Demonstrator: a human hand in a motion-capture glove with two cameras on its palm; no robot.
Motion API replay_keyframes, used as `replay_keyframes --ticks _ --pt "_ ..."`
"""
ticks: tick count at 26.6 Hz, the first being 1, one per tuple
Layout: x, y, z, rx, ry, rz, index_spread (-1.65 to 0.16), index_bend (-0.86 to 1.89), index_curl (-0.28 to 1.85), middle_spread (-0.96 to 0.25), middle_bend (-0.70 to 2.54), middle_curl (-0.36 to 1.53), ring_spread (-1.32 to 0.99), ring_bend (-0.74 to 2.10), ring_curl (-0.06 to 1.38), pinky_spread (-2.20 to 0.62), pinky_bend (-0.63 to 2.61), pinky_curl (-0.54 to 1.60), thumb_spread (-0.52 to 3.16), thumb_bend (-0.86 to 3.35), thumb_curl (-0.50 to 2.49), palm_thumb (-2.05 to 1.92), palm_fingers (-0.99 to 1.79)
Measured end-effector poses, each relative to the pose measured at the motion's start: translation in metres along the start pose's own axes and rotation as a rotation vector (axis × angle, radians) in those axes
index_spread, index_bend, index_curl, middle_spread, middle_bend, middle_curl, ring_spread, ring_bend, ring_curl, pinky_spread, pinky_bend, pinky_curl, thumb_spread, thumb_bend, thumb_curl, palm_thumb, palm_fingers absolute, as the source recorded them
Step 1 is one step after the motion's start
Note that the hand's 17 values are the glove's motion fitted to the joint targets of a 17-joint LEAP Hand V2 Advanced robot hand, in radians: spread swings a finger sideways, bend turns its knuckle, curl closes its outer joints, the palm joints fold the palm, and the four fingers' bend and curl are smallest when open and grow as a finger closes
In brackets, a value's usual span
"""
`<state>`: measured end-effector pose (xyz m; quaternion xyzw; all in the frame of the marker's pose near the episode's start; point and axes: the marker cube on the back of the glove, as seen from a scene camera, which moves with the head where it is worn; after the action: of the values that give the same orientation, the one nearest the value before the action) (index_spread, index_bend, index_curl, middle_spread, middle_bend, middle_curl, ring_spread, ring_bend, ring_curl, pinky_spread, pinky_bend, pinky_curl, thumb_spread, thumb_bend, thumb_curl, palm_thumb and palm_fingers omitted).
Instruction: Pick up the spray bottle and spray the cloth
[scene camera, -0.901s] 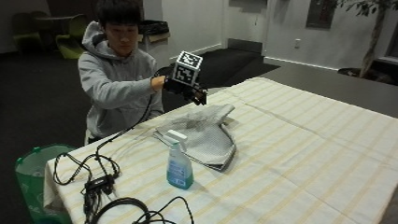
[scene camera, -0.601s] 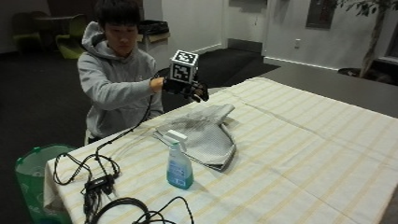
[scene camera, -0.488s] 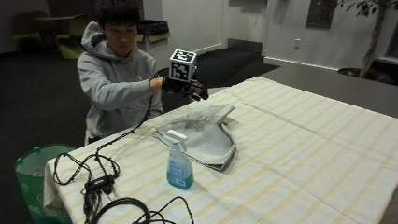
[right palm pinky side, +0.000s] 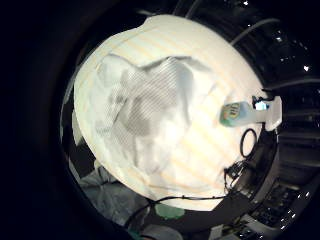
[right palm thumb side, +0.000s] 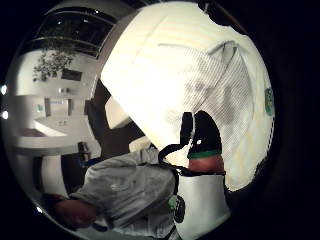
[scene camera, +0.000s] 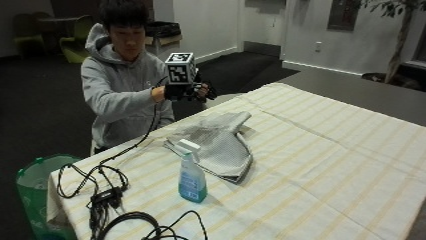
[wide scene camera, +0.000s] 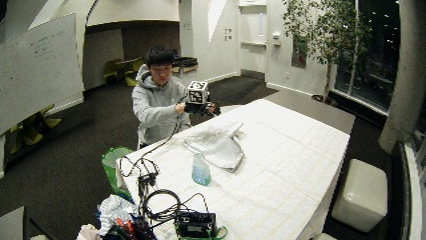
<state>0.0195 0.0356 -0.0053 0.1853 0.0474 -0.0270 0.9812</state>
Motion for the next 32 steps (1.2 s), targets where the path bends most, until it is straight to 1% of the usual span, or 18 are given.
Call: replay_keyframes --ticks 5,11,15,20,23,28,32 --pt "0.017 0.025 -0.006 0.217 -0.005 0.023 -0.32 0.17 0.31 -0.07 0.33 0.29 0.04 0.18 0.15 0.24 0.21 0.24 1.0 0.21 0.35 0.7 0.39" --pt "0.066 0.053 -0.006 0.367 -0.008 0.091 -0.34 0.11 0.28 -0.07 0.31 0.31 0.03 0.21 0.18 0.25 0.25 0.27 0.99 0.15 0.37 0.7 0.32" --pt "0.097 0.064 -0.004 0.421 -0.031 0.143 -0.35 0.1 0.26 -0.07 0.31 0.32 0.03 0.23 0.19 0.25 0.27 0.29 0.98 0.11 0.38 0.71 0.31" --pt "0.137 0.069 0.0 0.429 -0.072 0.192 -0.35 0.03 0.21 -0.07 0.31 0.33 0.02 0.29 0.22 0.26 0.33 0.31 0.98 0.07 0.4 0.73 0.23" --pt "0.158 0.07 0.004 0.454 -0.146 0.243 -0.36 0.01 0.18 -0.07 0.29 0.33 0.02 0.32 0.24 0.26 0.4 0.34 0.98 0.05 0.4 0.73 0.15" --pt "0.194 0.066 0.013 0.527 -0.307 0.346 -0.37 0.03 0.14 -0.06 0.3 0.34 0.02 0.36 0.25 0.26 0.46 0.36 0.98 0.02 0.42 0.75 0.11" --pt "0.223 0.056 0.023 0.552 -0.355 0.406 -0.37 0.05 0.13 -0.05 0.32 0.35 0.02 0.39 0.26 0.26 0.48 0.36 0.97 0.0 0.43 0.76 0.09"
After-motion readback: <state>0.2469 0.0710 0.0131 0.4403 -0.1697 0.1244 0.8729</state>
